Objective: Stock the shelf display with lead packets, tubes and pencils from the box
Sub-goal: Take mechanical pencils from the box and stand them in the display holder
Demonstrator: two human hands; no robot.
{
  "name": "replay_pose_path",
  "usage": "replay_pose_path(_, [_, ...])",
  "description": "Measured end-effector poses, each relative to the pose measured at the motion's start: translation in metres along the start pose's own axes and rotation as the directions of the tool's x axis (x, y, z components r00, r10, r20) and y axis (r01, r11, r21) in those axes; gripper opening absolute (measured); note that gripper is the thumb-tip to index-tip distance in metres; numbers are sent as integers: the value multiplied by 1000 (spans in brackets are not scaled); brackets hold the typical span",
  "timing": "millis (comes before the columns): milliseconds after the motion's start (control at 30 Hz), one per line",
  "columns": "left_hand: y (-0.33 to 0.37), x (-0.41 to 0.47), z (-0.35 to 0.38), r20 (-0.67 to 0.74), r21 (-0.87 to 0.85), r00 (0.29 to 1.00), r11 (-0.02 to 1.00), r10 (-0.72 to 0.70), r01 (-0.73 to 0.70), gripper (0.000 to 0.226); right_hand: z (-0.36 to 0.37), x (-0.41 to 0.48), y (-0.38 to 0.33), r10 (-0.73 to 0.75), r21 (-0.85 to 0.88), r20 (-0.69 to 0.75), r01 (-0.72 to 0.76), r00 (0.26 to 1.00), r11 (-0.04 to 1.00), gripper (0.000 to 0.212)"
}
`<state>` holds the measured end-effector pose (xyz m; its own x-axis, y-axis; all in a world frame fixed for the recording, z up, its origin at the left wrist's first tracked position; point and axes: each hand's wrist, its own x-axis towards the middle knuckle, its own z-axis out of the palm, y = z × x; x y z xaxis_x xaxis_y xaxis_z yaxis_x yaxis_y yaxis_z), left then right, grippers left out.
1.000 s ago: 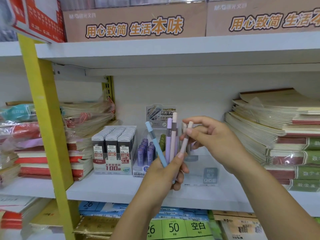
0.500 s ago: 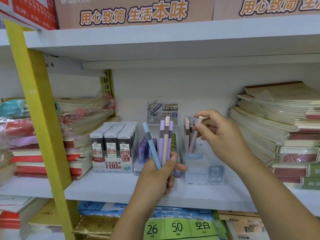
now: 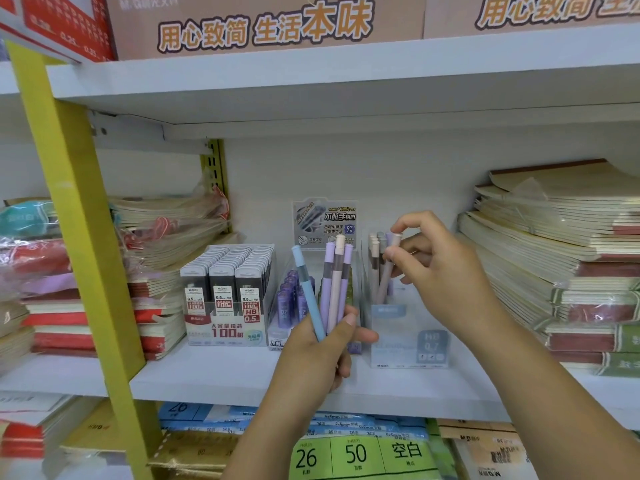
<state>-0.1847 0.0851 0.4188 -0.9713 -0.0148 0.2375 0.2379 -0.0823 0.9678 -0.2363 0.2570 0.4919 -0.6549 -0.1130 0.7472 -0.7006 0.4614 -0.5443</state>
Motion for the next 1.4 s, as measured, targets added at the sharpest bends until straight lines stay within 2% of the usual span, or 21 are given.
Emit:
replay_pose_path(233, [2, -2, 1, -2, 20, 1000, 1000, 24, -24, 17, 4, 2, 7, 17, -93, 78, -10, 997, 996, 28])
replay_pose_path(433, [9, -8, 1, 12, 0, 999, 999, 32, -32, 19, 4, 2, 10, 60, -180, 114, -38, 992, 983, 25])
replay_pose_path(533, [11, -10, -1, 26, -30, 999, 999, 40, -39, 17, -2, 3, 0, -8, -240, 37, 17, 999, 971, 27])
replay_pose_path(600, [11, -9, -1, 50, -71, 998, 997, 45, -42, 21, -7, 2, -11, -16, -113, -7, 15, 1000, 993, 22])
replay_pose_path(633, [11, -9, -1, 66, -80, 997, 996, 51, -45, 23, -9, 1, -16, 10, -2, 20, -10, 1000, 1000, 20])
replay_pose_path(700, [11, -8, 2, 99, -74, 993, 996, 62, -55, 24, -8, -2, -27, 53, 163, 163, -80, 985, 983, 20])
replay_pose_path(767, [11, -8, 4, 118, -77, 991, 995, 69, -60, 24, -3, -7, -32, 75, 224, 259, -135, 963, 965, 24])
replay_pose_path(800, [11, -8, 5, 122, -85, 990, 994, 74, -64, 24, 0, -8, -32, 94, 245, 256, -158, 962, 957, 25])
replay_pose_path(900, [11, -7, 5, 109, -99, 990, 992, 94, -83, 24, 1, -6, -31, 146, 343, 126, -181, 981, 922, 20])
replay_pose_path(1000, [11, -5, 2, 74, -93, 993, 992, 90, -83, 23, -14, 1, -25, 146, 432, -147, -69, 978, 899, 15])
replay_pose_path(1067, [9, -5, 1, 72, -84, 993, 993, 95, -89, 23, -27, 8, -19, 72, 323, -273, 21, 959, 946, 15])
replay_pose_path(1100, [8, -5, 1, 71, -79, 993, 993, 99, -93, 22, -32, 12, -17, 25, 228, -283, 42, 959, 973, 15])
replay_pose_path(1167, [6, -4, 1, 67, -61, 993, 993, 101, -97, 18, -35, 22, -10, -31, 2, -188, 32, 982, 999, 15])
replay_pose_path(1233, [4, -3, 1, 60, -42, 994, 995, 95, -92, 19, -31, 29, -2, -25, -181, -39, 17, 999, 983, 16])
replay_pose_path(1400, [0, -2, 0, 59, -23, 996, 997, 70, -69, 20, -17, 30, 15, -27, -250, 130, 59, 991, 966, 17])
